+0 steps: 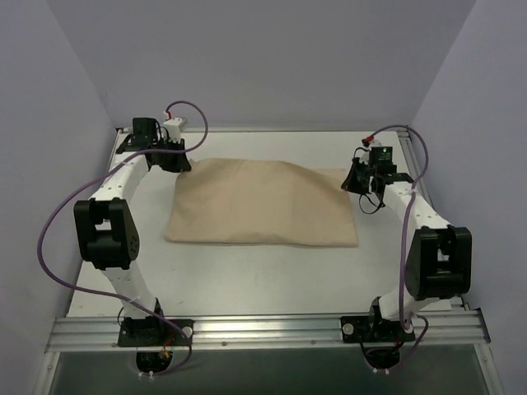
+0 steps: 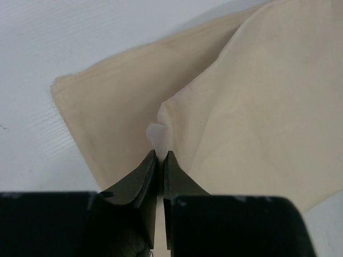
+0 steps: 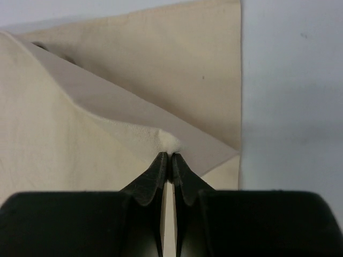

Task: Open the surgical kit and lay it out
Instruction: Open the surgical kit at the center of the board.

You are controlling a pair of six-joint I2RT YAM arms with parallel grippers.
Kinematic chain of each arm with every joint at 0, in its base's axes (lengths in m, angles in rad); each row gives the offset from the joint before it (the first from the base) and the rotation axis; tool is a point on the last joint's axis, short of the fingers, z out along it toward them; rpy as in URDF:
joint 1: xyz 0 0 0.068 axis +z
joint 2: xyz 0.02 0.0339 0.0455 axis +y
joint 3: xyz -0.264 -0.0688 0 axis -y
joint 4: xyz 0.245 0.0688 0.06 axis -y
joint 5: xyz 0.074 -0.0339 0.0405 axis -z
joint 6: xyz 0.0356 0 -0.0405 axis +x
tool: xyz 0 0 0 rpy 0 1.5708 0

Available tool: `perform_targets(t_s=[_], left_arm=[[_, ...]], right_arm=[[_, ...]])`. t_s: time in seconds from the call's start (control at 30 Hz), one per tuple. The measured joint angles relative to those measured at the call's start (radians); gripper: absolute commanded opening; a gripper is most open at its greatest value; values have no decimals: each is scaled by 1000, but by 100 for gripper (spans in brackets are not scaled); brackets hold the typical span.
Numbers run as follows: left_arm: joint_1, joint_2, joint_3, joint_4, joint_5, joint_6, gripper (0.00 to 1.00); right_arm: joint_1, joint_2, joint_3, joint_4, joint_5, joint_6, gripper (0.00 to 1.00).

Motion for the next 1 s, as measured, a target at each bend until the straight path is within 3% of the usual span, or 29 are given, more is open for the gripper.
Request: perform_targets(t_s=[0.37, 0.63, 0.73, 0.77, 0.87, 1.0], left_arm=[[6, -298, -270, -40, 191, 214, 2], [6, -389, -409, -332, 293, 586, 2], [6, -413, -465, -452, 292, 750, 2], [6, -423, -483, -488, 287, 799, 2], [6, -444, -531, -581, 254, 941, 2], [6, -449, -586, -636, 174, 1051, 2]], right_arm=[[0, -485, -353, -140, 62, 194, 0], [0, -655, -530, -234, 123, 401, 0], [0, -742, -549, -295, 162, 454, 14], [0, -778, -549, -315, 175, 471, 26], [0, -839, -549, -359, 208, 497, 37], [0, -856, -545, -417, 246, 513, 41]])
